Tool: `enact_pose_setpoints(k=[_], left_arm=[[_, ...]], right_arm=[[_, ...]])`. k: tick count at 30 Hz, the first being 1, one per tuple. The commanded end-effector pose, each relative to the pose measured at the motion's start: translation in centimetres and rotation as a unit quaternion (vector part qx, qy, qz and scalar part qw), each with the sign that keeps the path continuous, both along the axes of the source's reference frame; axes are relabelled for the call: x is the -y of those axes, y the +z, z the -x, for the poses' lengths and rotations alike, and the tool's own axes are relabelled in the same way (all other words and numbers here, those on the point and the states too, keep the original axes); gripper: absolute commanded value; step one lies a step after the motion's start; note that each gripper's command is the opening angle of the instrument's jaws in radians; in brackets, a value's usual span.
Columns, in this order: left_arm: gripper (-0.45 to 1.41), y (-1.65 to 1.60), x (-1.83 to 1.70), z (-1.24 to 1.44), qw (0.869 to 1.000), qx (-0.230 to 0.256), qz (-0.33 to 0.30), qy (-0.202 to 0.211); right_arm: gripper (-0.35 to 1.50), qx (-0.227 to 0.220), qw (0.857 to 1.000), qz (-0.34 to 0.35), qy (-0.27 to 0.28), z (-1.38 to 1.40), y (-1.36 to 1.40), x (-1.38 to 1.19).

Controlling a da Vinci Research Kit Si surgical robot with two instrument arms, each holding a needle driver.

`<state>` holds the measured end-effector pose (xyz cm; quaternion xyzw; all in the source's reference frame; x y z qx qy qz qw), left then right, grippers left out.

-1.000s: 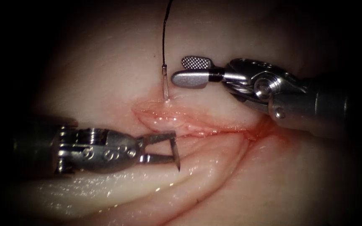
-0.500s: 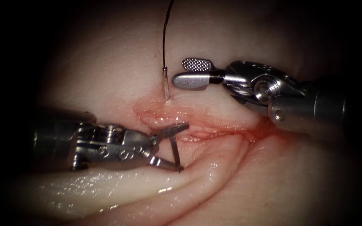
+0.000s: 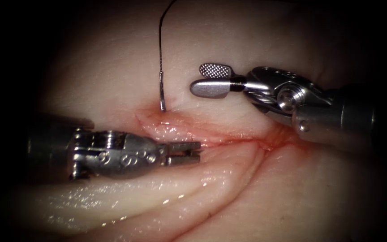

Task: Wound Closure

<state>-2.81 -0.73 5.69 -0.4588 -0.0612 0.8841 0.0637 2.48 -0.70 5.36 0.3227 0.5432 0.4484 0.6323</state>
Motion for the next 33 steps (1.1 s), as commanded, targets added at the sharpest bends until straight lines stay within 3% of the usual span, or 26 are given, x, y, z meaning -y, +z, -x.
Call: enact_pose_setpoints(k=[1, 6, 8, 10, 11, 12, 13, 16, 18, 19, 22, 27, 28, 30, 33], left_arm=[[-0.45, 0.02, 0.0, 0.05, 1.0, 0.014, -0.017, -0.011], [-0.45, -0.25, 0.04, 0.06, 0.982, 0.109, -0.133, -0.075], [-0.45, -0.38, 0.04, 0.07, 0.973, 0.138, -0.166, -0.086], [-0.45, -0.52, 0.04, 0.08, 0.965, 0.162, -0.185, -0.089], [-0.45, -0.57, 0.05, 0.09, 0.961, 0.17, -0.197, -0.093], [-0.45, -0.57, 0.05, 0.09, 0.961, 0.17, -0.197, -0.093], [-0.45, -0.65, 0.06, 0.08, 0.956, 0.181, -0.21, -0.094], [-0.45, -0.78, 0.12, 0.06, 0.947, 0.195, -0.234, -0.097], [-0.45, -0.9, 0.17, 0.03, 0.936, 0.211, -0.263, -0.102], [-0.45, -0.93, 0.19, 0.02, 0.932, 0.214, -0.272, -0.102], [-0.45, -1.05, 0.23, -0.03, 0.921, 0.226, -0.299, -0.105], [-0.45, -1.2, 0.28, -0.1, 0.915, 0.229, -0.316, -0.099], [-0.45, -1.25, 0.3, -0.11, 0.915, 0.23, -0.318, -0.096], [-0.45, -1.3, 0.29, -0.11, 0.916, 0.232, -0.315, -0.092], [-0.45, -1.34, 0.25, -0.11, 0.928, 0.24, -0.276, -0.078]], right_arm=[[1.13, -0.003, 1.0, -0.001, 0.001, -0.06, 0.03, -0.02], [1.13, -0.004, 0.999, -0.033, 0.005, -0.03, 0.0, 0.03], [1.03, 0.015, 0.999, -0.04, 0.018, -0.04, -0.03, 0.03], [0.58, 0.039, 0.998, -0.043, 0.018, -0.03, -0.04, 0.06], [-0.08, 0.042, 0.998, -0.043, 0.012, -0.01, -0.05, 0.07], [-0.08, 0.042, 0.998, -0.043, 0.012, -0.01, -0.05, 0.07], [-0.35, 0.052, 0.999, 0.005, -0.002, 0.01, -0.07, 0.08], [-0.35, 0.065, 0.988, 0.138, -0.033, 0.06, -0.09, 0.07], [-0.35, 0.076, 0.967, 0.236, -0.059, 0.13, -0.12, 0.01], [-0.35, 0.076, 0.964, 0.248, -0.061, 0.15, -0.14, -0.01], [-0.35, 0.076, 0.961, 0.258, -0.065, 0.22, -0.19, -0.04], [-0.35, 0.068, 0.963, 0.251, -0.069, 0.29, -0.31, 0.04], [-0.35, 0.059, 0.976, 0.198, -0.063, 0.28, -0.34, 0.08], [-0.35, 0.044, 0.985, 0.155, -0.062, 0.27, -0.38, 0.13], [-0.35, 0.016, 0.994, 0.081, -0.065, 0.23, -0.44, 0.22]])
